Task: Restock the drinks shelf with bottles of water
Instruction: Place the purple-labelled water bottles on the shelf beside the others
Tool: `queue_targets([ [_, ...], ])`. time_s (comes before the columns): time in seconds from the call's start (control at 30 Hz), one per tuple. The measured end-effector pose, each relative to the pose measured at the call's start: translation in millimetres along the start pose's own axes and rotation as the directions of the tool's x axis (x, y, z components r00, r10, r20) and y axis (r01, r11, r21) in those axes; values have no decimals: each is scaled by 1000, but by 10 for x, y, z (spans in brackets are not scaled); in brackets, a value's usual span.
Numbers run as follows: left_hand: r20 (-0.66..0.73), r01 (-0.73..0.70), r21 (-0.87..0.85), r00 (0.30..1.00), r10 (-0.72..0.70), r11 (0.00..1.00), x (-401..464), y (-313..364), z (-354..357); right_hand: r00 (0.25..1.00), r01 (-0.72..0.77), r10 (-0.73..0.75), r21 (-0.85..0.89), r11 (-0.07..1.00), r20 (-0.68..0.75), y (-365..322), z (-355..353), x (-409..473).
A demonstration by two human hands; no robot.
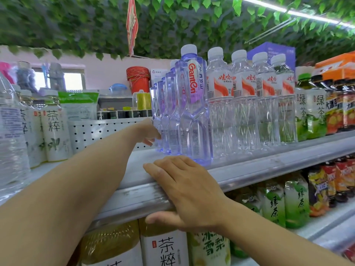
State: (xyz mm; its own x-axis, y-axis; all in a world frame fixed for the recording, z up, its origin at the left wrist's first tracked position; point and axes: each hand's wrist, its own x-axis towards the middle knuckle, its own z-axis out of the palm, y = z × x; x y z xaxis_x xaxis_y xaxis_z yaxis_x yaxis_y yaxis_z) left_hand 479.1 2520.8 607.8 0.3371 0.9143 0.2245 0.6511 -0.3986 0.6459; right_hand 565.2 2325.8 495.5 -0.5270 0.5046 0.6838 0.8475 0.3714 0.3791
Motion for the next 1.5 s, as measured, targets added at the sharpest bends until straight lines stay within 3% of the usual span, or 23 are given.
queue_targets([
  [0.17, 77, 66, 130, 994, -76, 989, -274, 77, -135, 1000, 4, -4, 10, 1000, -9, -16, -6, -7],
  [0.33, 33, 66, 294, 996, -80, 953, -687, 62, -290, 1000, -5, 5, 4, 1000, -7, -42, -17, -11],
  [0.5, -98, -94, 286, 987, 127, 953, -1325, 80, -354, 997, -47, 47, 1, 999, 56, -81, -65, -19],
  [0.67, -198, -341, 267, 896, 398, 901, -2056, 72, -301, 985, -162, 164, -45, 986, 56, -235, -169, -181],
  [0.87, 2, -478, 153, 875, 484, 865, -2738, -171, 264, 956, -289, 292, -76, 954, 28, -615, -271, -865],
  [0.97, 162, -487, 178, 871, 463, 855, -2985, -373, 684, 929, -314, 317, -49, 948, 190, -789, -162, -1355],
  [1.13, 478, -400, 261, 844, 242, 879, -3277, -855, 1472, 813, -356, 311, -4, 935, 491, -1129, 169, -2290],
  [1.3, 606, -316, 395, 796, 15, 863, -3576, -1324, 2353, 612, -492, 287, 71, 868, 737, -1389, 453, -3231],
  [1.5, 666, -205, 475, 720, -197, 856, -4103, -1803, 3365, 365, -602, 206, 61, 796, 908, -1637, 664, -4191],
])
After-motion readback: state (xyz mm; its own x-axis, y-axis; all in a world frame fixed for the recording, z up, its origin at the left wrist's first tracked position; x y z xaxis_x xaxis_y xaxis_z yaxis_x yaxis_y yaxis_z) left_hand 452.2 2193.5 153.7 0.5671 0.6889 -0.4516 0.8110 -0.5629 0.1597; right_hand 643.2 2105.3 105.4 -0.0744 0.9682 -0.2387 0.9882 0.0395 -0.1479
